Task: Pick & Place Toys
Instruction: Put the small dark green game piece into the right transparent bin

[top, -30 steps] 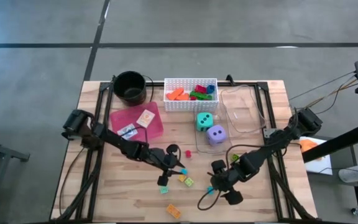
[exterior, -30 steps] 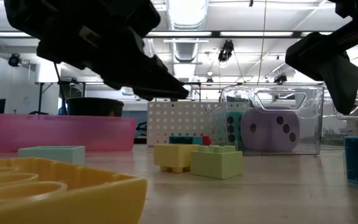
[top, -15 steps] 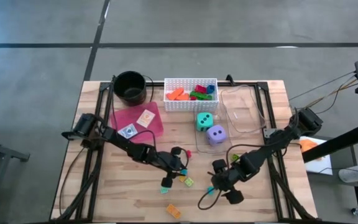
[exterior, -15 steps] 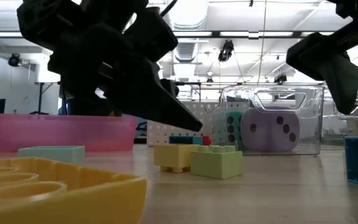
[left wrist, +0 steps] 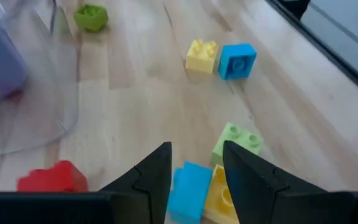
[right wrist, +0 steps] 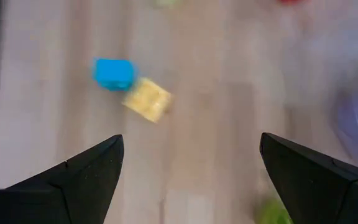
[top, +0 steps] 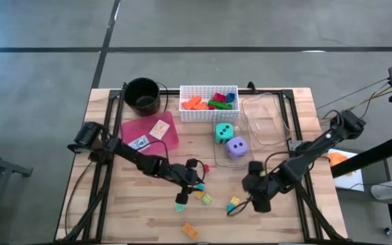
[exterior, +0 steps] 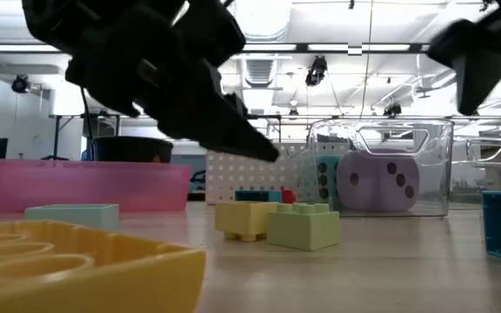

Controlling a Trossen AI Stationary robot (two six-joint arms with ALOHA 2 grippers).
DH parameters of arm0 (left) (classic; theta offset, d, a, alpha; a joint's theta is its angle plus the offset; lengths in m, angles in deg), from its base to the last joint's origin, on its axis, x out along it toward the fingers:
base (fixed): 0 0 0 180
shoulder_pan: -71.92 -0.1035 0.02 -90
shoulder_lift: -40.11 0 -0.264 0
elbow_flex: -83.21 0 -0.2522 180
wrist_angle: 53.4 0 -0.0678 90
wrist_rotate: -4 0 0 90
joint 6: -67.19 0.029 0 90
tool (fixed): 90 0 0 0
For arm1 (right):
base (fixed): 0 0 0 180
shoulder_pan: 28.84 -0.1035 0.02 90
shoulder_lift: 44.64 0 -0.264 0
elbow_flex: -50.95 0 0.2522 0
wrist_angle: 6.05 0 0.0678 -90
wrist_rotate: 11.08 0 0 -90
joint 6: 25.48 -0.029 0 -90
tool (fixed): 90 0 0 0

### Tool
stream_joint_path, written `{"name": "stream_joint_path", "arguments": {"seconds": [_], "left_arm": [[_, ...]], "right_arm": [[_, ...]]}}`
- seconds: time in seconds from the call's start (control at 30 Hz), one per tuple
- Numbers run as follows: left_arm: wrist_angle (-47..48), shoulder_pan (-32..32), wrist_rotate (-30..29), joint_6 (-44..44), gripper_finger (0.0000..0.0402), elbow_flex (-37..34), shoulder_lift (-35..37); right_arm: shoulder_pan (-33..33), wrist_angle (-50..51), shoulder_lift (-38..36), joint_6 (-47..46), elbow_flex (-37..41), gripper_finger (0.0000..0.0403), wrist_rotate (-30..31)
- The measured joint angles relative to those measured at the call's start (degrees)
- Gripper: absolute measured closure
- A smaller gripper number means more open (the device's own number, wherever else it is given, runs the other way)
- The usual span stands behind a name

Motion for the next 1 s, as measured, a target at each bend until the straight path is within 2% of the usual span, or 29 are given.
{"name": "stream_joint_path", "arguments": {"seconds": [0.17, 0.23, 0.37, 0.63, 0.9, 1.0], "left_arm": [[0.1, -0.3, 0.0, 0.2, 0.0252, -0.1, 1.6], [0.0, -0.3, -0.4, 0.2, 0.0252, -0.1, 1.6], [0.0, -0.3, -0.4, 0.2, 0.0252, -0.1, 1.6], [-0.1, -0.6, -0.4, 0.2, 0.0252, 0.0, 1.7], [-0.1, -1.2, -0.4, 0.2, 0.0252, 0.1, 1.7], [-0.2, -1.2, -0.4, 0.2, 0.0252, 0.4, 1.7]], "right_arm": [[-0.6, 2.9, -5.6, -18.7, 6.5, 0.0027, 2.5], [-0.9, 2.5, -7.7, -22.8, 9.6, 0.0027, 2.5], [-0.8, 2.6, -10.6, -24.1, 14.6, 0.0027, 2.3], [-0.8, 1.3, -12.8, -24.1, 19.0, 0.0027, 2.4], [-0.5, 1.6, -10.0, -31.4, 20.8, 0.0027, 10.8], [-0.3, 1.6, -8.3, -32.6, 21.1, 0.0027, 11.1]]}}
